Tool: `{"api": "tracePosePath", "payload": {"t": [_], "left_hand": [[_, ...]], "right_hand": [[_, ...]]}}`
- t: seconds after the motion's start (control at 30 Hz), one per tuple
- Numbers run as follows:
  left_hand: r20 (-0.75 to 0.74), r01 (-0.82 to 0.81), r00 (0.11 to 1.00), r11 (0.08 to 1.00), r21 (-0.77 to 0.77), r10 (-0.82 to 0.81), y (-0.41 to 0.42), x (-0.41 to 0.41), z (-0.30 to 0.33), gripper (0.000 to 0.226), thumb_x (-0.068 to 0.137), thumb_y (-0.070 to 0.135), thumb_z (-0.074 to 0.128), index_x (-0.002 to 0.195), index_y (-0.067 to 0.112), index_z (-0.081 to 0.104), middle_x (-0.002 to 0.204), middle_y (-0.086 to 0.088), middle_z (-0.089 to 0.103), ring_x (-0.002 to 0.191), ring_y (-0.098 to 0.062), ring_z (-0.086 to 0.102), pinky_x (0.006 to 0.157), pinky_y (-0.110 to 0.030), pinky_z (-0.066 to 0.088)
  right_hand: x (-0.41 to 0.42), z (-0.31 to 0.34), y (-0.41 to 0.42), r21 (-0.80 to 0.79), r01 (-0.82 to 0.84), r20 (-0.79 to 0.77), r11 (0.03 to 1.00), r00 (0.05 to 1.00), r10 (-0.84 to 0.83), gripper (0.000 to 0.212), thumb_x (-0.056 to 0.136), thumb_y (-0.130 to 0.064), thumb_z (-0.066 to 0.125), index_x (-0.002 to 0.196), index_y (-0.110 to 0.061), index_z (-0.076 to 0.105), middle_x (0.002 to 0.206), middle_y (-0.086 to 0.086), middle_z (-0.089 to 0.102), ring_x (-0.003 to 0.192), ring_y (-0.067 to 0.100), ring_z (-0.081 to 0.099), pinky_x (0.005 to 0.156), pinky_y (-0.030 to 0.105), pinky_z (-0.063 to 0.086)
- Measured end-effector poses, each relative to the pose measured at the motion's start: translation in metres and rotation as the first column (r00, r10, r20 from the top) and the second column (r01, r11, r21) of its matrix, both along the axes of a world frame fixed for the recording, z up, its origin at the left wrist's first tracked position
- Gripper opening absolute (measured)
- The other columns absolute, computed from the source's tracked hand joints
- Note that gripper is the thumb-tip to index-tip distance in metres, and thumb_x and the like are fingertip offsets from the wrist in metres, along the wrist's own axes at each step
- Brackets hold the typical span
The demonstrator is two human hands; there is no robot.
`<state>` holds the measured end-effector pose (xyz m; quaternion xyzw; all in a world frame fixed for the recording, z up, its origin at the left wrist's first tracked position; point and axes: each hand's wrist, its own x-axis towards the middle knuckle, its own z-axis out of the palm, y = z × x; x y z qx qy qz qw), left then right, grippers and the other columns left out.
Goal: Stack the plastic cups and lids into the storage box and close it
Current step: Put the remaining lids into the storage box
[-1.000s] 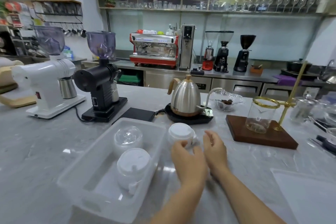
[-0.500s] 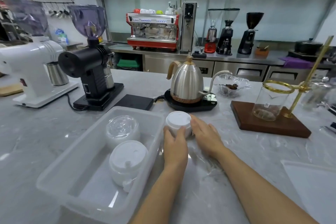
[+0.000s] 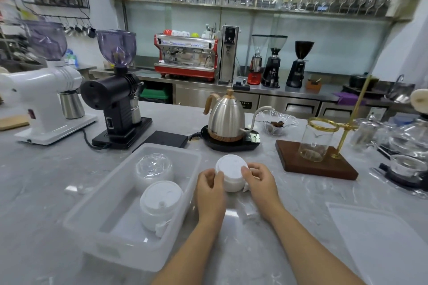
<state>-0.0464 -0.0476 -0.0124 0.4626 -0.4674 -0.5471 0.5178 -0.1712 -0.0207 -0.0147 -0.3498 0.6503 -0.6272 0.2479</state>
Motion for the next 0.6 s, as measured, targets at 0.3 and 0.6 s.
{"api": "tracePosePath", "payload": {"t": [0.3, 0.6], "left_hand": [[-0.004, 0.071, 0.997, 0.997, -0.004, -0.071, 0.011, 0.007, -0.007, 0.034, 0.079, 0.034, 0.084, 0.103, 0.019, 0.063, 0.104, -0.002, 0.071, 0.099, -0.018, 0.07, 0.093, -0.041, 0.057], [0.048, 0.181, 0.983, 0.981, -0.073, -0.178, 0.023, 0.015, -0.006, 0.063, 0.075, 0.026, 0.089, 0.125, 0.022, 0.049, 0.117, 0.002, 0.064, 0.101, -0.007, 0.066, 0.08, -0.018, 0.053]], "right_hand": [[0.005, 0.003, 0.034, -0.153, 0.059, 0.225, 0.986, 0.974, -0.023, 0.016, 0.09, -0.01, 0.069, 0.106, -0.009, 0.068, 0.1, 0.009, 0.072, 0.081, 0.016, 0.069, 0.051, 0.02, 0.053], [0.003, -0.007, 0.05, -0.175, 0.063, 0.314, 0.983, 0.949, -0.005, 0.023, 0.085, -0.009, 0.074, 0.108, -0.008, 0.071, 0.098, 0.016, 0.075, 0.083, 0.029, 0.07, 0.068, 0.04, 0.055]]}}
